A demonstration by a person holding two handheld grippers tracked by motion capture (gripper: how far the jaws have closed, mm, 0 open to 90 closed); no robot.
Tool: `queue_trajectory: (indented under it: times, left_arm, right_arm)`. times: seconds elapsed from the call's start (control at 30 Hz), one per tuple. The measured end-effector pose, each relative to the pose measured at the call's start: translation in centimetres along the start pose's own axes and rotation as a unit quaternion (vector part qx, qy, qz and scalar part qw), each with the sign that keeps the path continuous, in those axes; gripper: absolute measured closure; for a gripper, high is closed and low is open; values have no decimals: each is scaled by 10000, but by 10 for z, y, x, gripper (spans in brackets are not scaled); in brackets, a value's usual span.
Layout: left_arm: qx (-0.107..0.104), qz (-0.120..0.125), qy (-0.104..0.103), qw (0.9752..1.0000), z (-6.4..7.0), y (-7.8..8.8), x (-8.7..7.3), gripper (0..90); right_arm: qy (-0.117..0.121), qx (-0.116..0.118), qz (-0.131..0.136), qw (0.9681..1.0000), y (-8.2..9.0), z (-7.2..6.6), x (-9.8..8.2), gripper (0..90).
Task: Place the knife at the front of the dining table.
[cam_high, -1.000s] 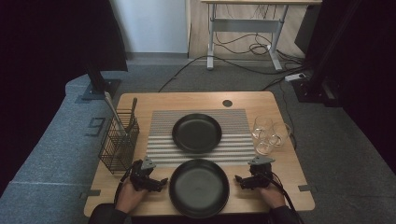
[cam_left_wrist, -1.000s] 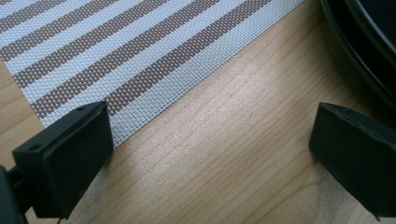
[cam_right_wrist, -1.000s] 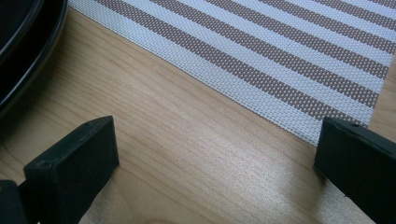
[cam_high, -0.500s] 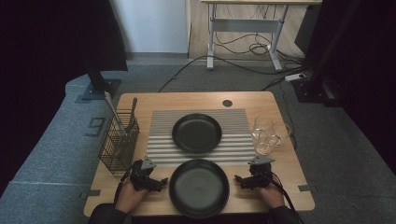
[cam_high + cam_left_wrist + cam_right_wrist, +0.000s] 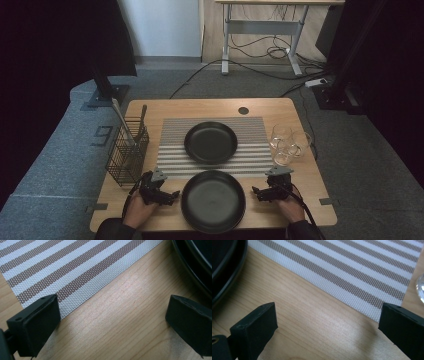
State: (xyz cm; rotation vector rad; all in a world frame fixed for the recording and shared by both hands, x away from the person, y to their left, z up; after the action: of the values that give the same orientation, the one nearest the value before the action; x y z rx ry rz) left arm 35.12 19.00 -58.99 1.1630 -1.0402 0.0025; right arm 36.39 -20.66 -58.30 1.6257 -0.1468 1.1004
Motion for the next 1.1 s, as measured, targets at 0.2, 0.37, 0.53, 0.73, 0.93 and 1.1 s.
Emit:
queue_trajectory:
  times: [0.2,0.37,0.53,0.73,0.93,1.1]
  left_arm:
    - [12,-1,5,10000,0,0,0,0]
    - [11,-5,16,10000,0,0,0,0]
    - [14,-4,18,10000,0,0,0,0]
    - [15,-4,20,10000,0,0,0,0]
    - [21,-10,22,10000,0,0,0,0]
    - [22,-2,34,10000,0,0,0,0]
  right_arm:
    - [-6,68,112,9999,8,-3,11,14]
    - [-50,162,208,9996,16,-6,20,15]
    - [-158,285,239,9992,24,-7,28,15]
    - [-119,331,239,9991,29,-10,38,17]
    - [77,336,229,9991,34,-18,54,27]
    - [317,379,280,9984,36,-24,67,24]
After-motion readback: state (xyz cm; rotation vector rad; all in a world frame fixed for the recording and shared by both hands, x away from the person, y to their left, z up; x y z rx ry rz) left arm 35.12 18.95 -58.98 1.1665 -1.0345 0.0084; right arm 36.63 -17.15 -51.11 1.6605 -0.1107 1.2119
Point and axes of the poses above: each handheld gripper's, and its own axes: y roughly backward along the jaws, x roughly out of its top, z roughly to its right, the point moved 5 cm from there along -y, roughly forward along the jaws, and after that the axes turned 1 degree about -x, right-handed, at the moved point
